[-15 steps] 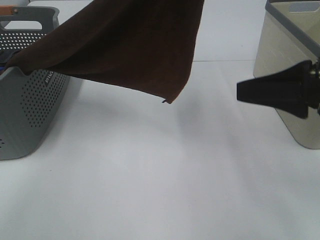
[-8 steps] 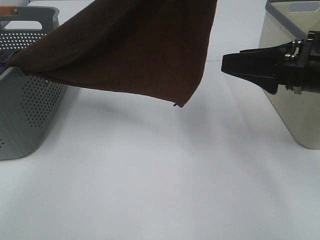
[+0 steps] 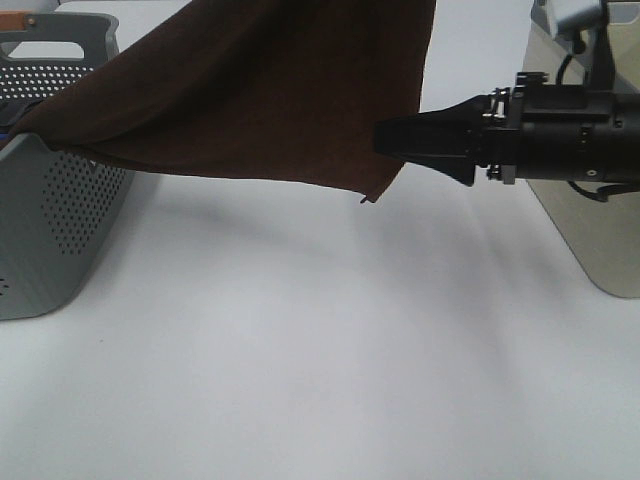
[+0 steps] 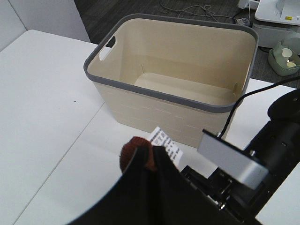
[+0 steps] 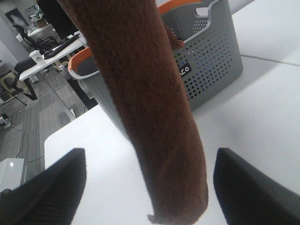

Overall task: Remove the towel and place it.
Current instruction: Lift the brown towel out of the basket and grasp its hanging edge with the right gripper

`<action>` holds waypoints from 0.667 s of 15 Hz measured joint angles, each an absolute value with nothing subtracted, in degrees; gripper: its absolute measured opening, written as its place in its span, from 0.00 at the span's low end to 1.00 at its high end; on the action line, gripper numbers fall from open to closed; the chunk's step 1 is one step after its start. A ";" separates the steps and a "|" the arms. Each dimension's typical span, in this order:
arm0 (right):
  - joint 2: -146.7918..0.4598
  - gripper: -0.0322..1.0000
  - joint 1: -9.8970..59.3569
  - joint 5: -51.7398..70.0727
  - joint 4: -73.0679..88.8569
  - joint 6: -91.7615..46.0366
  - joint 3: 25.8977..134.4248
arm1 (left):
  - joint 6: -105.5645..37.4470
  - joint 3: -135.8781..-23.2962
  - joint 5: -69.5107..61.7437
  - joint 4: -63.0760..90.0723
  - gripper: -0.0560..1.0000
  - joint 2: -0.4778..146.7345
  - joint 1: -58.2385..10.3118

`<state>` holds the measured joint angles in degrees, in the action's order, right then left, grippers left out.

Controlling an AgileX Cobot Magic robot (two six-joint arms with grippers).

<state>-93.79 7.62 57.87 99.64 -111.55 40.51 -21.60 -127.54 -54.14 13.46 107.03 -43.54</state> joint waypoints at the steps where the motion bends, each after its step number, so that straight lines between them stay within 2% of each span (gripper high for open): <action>1: -93.91 0.73 9.17 55.18 99.64 -111.38 41.02 | -21.60 -127.54 -54.09 13.46 0.05 107.03 -43.54; 3: -93.91 0.71 10.03 51.34 99.52 -111.38 41.20 | -21.60 -127.54 -52.43 13.46 0.05 107.03 -43.54; 4: -93.91 0.67 10.03 50.71 99.58 -111.38 41.20 | -21.60 -127.54 -51.34 13.46 0.05 107.03 -43.54; 8: -93.91 0.38 10.08 50.31 99.58 -111.38 41.20 | -21.60 -127.54 -48.36 13.46 0.05 107.03 -43.54; 10: -93.91 0.33 10.08 50.36 99.58 -111.38 41.20 | -21.60 -127.54 -48.07 12.72 0.05 107.03 -43.54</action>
